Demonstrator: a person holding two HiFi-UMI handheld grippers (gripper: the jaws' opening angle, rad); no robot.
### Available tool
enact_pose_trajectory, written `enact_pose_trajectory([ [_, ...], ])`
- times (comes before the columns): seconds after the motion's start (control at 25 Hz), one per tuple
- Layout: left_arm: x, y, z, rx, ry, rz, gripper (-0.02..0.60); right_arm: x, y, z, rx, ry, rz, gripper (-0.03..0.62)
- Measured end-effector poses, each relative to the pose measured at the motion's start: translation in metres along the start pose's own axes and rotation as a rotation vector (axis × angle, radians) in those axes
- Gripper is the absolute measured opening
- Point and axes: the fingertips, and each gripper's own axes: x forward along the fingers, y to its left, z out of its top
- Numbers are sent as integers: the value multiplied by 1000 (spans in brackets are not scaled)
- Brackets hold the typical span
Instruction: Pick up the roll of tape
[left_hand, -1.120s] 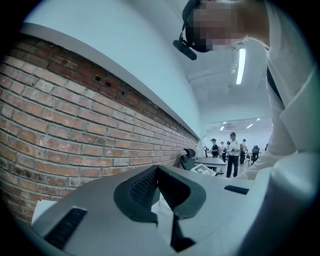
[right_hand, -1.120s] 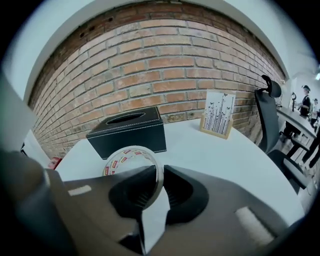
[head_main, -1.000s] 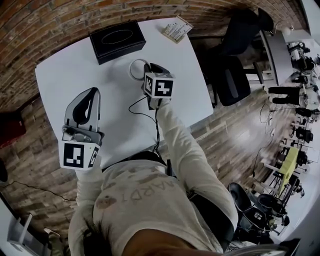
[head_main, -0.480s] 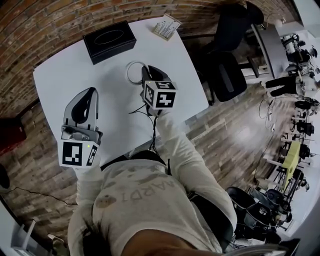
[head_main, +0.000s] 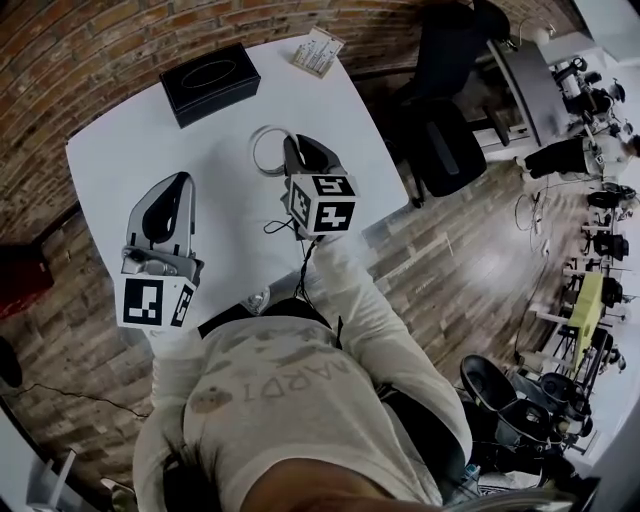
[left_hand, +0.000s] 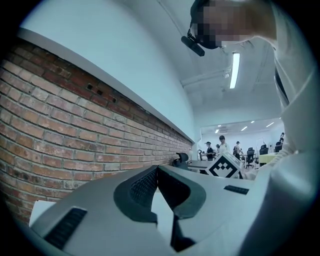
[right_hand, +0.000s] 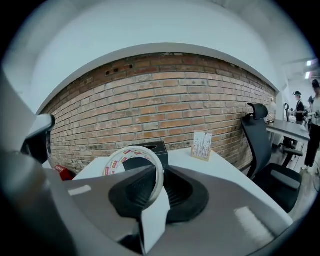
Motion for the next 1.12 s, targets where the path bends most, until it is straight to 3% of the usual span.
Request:
enact_pose_trajectory([
  [0.56,-41,-34,19,7,-37,-38,6,-91,20,17,-36,-136,-26,58],
  [0.76,-31,-56,25,16,-41,-47,6,-116,4,30,-49,-185,-22,58],
  [1.12,-69,-86,34,44,-64,-54,6,-179,19,30,-73,-274,-15,58],
])
